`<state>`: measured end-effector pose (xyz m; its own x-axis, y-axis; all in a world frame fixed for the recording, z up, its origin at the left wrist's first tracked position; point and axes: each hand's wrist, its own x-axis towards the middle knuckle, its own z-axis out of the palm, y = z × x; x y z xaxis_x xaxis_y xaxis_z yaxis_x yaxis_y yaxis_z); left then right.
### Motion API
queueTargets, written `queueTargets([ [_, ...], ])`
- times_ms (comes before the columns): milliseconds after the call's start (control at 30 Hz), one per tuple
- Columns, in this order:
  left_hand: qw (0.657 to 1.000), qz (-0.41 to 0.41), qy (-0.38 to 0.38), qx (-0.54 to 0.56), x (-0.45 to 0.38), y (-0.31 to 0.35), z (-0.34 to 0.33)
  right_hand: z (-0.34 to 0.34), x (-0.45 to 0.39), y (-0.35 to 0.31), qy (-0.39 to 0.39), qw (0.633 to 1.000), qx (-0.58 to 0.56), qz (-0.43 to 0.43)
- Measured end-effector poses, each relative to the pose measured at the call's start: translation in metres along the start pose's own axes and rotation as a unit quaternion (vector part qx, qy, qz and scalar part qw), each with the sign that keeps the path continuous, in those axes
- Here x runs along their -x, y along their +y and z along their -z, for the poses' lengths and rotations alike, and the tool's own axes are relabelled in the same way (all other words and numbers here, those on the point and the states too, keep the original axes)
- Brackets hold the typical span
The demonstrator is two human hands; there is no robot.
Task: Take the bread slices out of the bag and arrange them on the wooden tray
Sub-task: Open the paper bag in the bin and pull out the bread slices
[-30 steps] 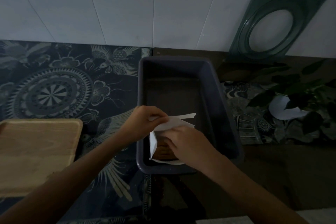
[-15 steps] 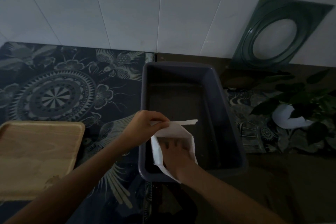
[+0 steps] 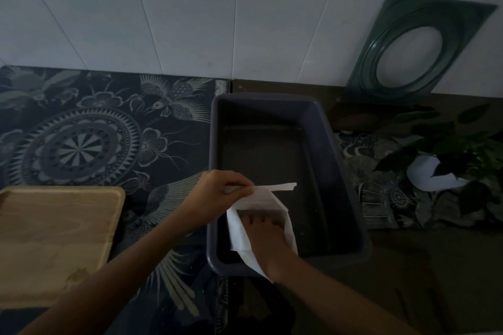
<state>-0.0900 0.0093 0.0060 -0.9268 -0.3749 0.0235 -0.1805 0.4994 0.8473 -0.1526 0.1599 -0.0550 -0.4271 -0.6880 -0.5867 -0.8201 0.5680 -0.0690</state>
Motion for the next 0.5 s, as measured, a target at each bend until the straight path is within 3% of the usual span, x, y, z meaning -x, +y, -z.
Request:
queueTargets([
  [300, 0.999, -0.018, 0.001, -0.028, 0.0, 0.003, 0.001, 0.034, 0.03, -0.005, -0.013, 0.999, 0.043, -0.005],
  [500, 0.999, -0.027, -0.005, -0.045, 0.002, 0.005, 0.005, 0.063, 0.078, -0.007, 0.052, 0.998, 0.03, 0.019],
])
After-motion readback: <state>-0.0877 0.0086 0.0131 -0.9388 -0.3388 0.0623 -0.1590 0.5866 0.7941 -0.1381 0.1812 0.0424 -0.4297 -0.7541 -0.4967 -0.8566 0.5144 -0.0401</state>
